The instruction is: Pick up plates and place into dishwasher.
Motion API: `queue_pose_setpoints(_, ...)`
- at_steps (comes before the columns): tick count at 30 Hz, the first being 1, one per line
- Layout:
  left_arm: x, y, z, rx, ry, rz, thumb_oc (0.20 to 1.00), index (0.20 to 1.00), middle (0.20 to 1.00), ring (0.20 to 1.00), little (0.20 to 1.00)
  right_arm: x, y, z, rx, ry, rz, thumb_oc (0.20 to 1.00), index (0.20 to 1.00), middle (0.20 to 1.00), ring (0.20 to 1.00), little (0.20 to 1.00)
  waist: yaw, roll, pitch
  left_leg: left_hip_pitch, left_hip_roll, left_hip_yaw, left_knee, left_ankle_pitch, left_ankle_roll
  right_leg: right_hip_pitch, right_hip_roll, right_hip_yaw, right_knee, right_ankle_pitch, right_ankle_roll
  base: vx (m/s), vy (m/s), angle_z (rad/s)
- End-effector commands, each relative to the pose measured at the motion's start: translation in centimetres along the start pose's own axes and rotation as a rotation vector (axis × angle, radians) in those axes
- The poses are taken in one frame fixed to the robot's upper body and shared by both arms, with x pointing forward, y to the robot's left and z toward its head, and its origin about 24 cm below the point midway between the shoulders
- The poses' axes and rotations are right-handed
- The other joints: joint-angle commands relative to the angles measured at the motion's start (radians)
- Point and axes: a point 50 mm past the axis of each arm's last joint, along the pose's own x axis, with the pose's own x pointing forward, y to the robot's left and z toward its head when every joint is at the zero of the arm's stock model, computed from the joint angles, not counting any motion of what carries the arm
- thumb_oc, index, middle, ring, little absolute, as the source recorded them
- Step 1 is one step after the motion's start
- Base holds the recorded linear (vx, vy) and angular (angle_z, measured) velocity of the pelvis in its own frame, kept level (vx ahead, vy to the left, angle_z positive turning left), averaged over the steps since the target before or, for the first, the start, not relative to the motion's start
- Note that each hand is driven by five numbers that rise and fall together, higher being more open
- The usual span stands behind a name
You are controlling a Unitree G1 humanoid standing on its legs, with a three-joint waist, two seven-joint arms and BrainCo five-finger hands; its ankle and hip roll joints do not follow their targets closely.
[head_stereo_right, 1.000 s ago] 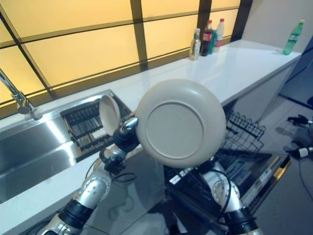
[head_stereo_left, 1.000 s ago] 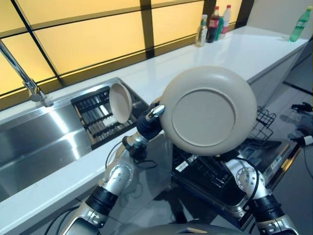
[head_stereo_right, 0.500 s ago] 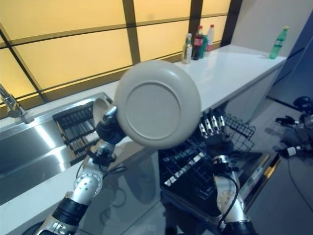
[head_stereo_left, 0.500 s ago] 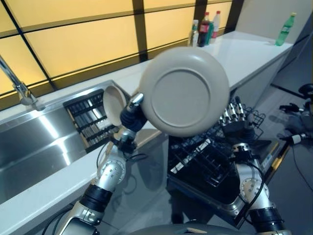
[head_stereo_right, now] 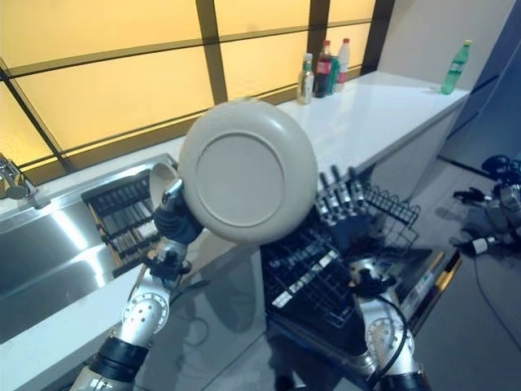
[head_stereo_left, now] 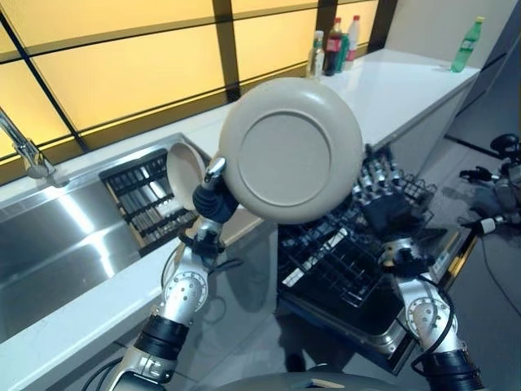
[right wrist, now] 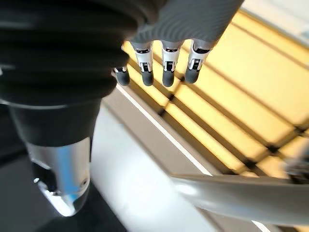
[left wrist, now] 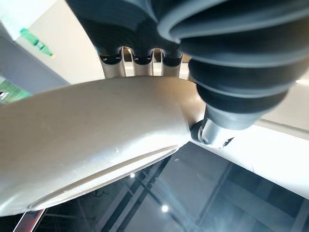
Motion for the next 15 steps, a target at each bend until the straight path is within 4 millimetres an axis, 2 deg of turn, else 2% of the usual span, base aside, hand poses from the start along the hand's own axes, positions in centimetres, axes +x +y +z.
queue_pose_setpoints(1,0.7,-0.2,0.0,0.029,-0.008,-0.052,0.200,0.200,0.200,0.200,0.200,2.8,2.1,0.3,-0.063,0.061,0.107,1.000,1.000,1.000,1.000,1.000,0.011,0.015,-0.020,-0.086,-0.003,-0.113,0.011,0.026,0.065,0.031,-0.010,-0.015,0.112,-0.064,0.048,0.00,0.000,0.00)
queue_pose_setpoints(7,0.9,-0.1,-0.4,0.002,-0.001,-0.044,0.200,0.200,0.200,0.200,0.200,3.8,3.4,-1.7,-0.051,0.191,0.159,1.000,1.000,1.000,1.000,1.000,0.024,0.007,-0.019,-0.087,-0.003,-0.116,0.007,0.028,0.068,0.031,-0.016,-0.031,0.108,-0.063,0.050,0.00,0.000,0.00)
queue_pose_setpoints(15,0.5,0.3,-0.5,0.032,0.015,-0.031,0.200,0.200,0.200,0.200,0.200,4.4,4.0,-1.8,-0.016,0.205,0.190,1.000,1.000,1.000,1.000,1.000,0.038,0.003,-0.015,-0.091,0.000,-0.116,0.012,0.026,0.072,0.033,-0.023,-0.041,0.113,-0.068,0.054,0.00,0.000,0.00)
